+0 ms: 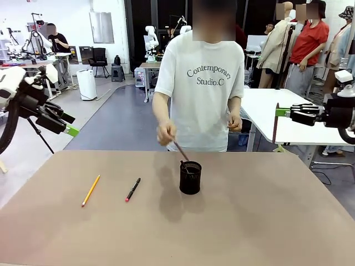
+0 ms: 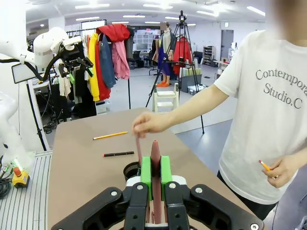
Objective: Place the pens into the pen holder.
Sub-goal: Pick up a writing instrument from the table and place it into the Pen holder.
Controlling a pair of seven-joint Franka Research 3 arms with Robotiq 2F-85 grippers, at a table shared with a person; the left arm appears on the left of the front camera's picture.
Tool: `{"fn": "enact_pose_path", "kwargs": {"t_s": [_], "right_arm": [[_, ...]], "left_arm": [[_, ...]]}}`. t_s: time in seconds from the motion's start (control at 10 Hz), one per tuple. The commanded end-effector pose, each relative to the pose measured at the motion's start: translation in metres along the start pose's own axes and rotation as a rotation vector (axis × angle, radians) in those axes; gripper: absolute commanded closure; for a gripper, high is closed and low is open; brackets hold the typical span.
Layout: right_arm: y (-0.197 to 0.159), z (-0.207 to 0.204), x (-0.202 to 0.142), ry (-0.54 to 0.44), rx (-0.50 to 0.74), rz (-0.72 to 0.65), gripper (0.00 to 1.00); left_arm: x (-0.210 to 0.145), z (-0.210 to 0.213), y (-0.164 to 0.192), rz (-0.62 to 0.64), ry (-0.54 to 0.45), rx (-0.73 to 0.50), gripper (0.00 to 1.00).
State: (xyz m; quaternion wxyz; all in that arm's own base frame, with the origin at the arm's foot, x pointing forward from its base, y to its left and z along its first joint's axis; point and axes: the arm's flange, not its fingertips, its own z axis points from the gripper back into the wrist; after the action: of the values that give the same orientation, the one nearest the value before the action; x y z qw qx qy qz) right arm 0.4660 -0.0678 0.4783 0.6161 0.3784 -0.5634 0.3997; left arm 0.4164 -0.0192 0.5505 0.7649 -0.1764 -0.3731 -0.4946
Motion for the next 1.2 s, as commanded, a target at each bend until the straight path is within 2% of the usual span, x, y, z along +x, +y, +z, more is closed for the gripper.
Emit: {"fn": "enact_pose_path", "kwargs": {"t_s": [0.0, 1.1], "right_arm": [[0.0007, 0.001, 0.002, 0.002, 0.002, 0.005, 1.0], [0.0007, 0.001, 0.002, 0.002, 0.002, 0.005, 1.0]], "left_arm": [[0.0003, 0.0009, 0.0, -0.002, -0.006, -0.003, 0.0], [0.0003, 0.0009, 0.0, -0.002, -0.006, -0.003, 0.0]]}}
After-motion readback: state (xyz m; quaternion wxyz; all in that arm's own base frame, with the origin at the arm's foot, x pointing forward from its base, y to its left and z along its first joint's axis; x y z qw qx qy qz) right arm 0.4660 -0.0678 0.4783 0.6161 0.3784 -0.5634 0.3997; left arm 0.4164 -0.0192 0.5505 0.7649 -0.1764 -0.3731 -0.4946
